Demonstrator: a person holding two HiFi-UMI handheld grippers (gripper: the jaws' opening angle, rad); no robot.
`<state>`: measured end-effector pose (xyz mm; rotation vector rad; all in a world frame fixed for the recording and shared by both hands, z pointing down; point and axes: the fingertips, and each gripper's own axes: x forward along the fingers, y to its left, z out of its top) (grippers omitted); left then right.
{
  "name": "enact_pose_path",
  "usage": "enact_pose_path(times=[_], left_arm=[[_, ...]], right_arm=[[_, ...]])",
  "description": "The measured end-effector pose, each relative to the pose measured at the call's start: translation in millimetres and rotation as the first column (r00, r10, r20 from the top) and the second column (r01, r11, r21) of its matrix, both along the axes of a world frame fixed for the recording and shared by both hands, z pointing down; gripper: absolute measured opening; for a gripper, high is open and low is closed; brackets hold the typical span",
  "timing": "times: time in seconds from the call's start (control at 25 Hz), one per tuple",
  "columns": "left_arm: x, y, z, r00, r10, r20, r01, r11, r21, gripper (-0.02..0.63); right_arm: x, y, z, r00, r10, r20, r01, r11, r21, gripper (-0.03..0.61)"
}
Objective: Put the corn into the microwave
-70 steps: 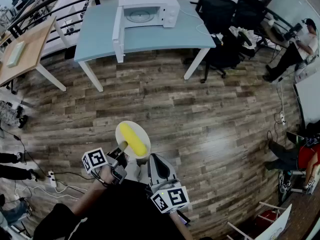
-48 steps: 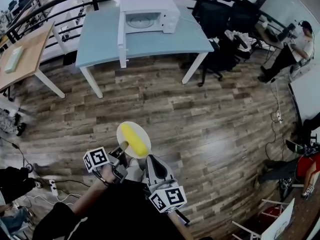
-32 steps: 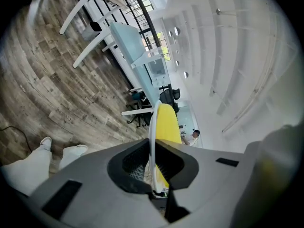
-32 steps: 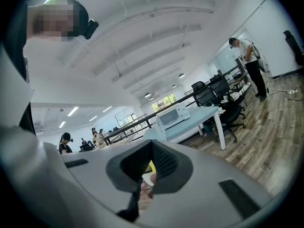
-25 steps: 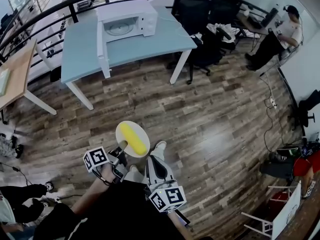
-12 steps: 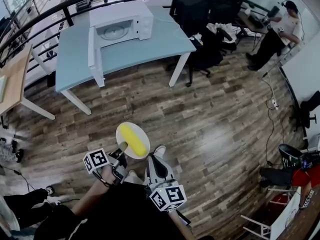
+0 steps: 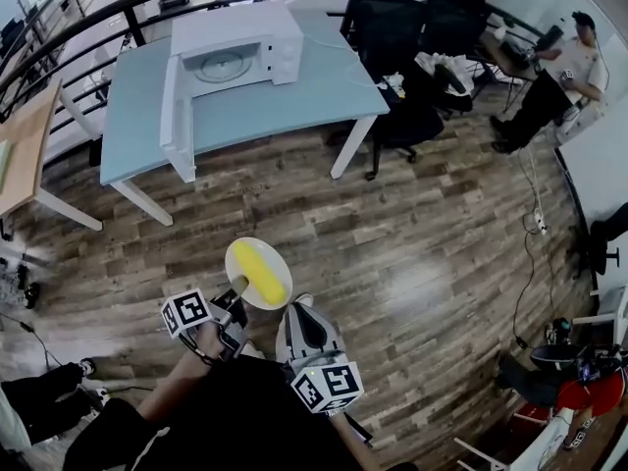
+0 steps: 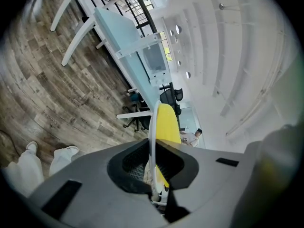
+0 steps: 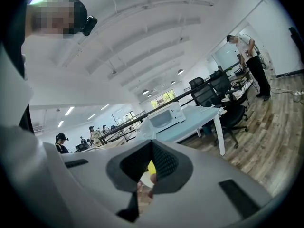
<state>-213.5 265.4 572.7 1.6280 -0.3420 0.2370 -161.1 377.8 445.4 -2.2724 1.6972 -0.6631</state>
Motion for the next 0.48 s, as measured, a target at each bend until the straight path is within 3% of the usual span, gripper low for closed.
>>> enact_pose_path(times=[0.48], left_arm=[[80, -26, -19, 0.996, -0.085, 0.002, 0.085, 0.996, 0.02, 0.025]], right_arm=[[89, -23, -12, 0.998, -0.069, 0.008, 0.069, 0.997, 0.025, 0.009]])
